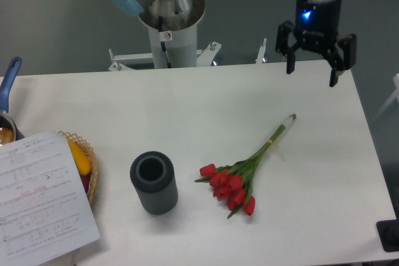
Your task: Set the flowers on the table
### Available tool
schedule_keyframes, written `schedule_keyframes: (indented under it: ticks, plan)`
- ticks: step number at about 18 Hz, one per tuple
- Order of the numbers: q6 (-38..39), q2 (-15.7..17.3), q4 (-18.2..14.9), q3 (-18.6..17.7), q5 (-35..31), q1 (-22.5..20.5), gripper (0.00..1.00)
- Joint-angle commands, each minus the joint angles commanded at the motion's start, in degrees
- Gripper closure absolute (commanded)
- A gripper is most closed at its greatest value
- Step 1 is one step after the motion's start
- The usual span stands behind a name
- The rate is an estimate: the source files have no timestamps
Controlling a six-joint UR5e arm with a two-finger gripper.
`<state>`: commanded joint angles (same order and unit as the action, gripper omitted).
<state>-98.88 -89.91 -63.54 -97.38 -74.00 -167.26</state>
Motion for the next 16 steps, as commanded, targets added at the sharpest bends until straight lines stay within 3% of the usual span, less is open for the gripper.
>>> schedule_keyframes:
  ticks: [13, 16]
  plan:
    - [-0.2, 1.2, -0.1, -2.7, -0.4, 0.6, 0.0]
    - [-0.3, 2.5, -1.5, -3.0, -0.4, 0.7, 0.0]
